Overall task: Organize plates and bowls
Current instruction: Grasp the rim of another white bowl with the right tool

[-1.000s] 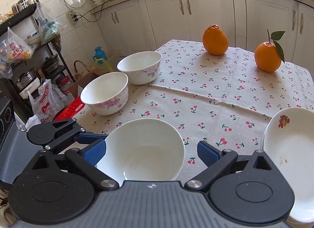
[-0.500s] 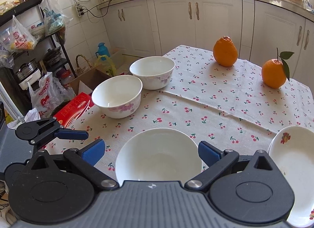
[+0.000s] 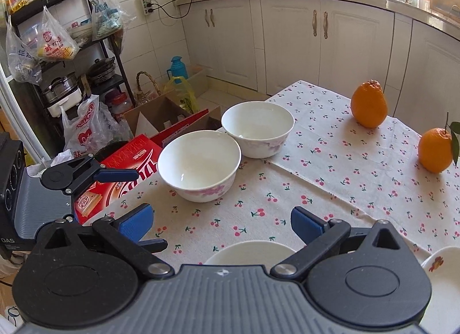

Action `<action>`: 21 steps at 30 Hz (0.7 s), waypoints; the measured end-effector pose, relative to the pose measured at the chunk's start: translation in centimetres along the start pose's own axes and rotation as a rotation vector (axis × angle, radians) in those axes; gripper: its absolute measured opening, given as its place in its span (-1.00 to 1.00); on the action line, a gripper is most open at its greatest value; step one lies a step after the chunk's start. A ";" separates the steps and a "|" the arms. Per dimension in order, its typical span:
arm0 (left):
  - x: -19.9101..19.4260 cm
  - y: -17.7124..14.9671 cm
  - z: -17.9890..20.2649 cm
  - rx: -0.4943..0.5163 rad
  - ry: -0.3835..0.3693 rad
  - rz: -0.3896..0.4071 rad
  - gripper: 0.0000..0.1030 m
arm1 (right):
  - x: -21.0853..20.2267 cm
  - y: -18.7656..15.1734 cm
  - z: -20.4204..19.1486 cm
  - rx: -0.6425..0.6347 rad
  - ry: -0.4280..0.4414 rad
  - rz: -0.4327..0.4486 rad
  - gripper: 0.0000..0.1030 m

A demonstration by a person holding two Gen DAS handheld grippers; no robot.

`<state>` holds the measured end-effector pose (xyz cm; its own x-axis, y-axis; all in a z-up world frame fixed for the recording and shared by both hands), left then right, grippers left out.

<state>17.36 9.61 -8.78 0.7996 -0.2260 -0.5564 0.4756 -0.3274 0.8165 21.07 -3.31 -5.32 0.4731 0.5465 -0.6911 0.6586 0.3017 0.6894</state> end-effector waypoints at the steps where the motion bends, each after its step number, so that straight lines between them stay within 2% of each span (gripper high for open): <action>1: 0.2 0.1 -0.3 0.001 0.006 0.000 0.95 | 0.4 0.3 0.0 0.004 0.011 -0.009 1.00; 9: 1.7 0.3 -1.8 0.006 0.036 -0.009 0.95 | 4.0 2.7 0.0 0.004 0.072 -0.082 1.00; 21: 4.0 0.8 -3.0 -0.013 0.016 -0.015 0.94 | 9.3 4.9 -0.1 -0.015 0.113 -0.185 0.98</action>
<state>22.06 11.14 -9.87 0.7982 -0.2061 -0.5661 0.4922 -0.3188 0.8100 28.66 3.36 -8.38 0.2763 0.5645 -0.7778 0.7189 0.4157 0.5571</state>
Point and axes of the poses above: each gripper's, at about its wrist camera, not at the fingertips, and x roughly the way its jaws point, z to its right, y to its top, the point moved 8 cm from there along x, roughly the way its jaws point, and after that the axes turned 5 degrees about x, right-handed, at the moved point
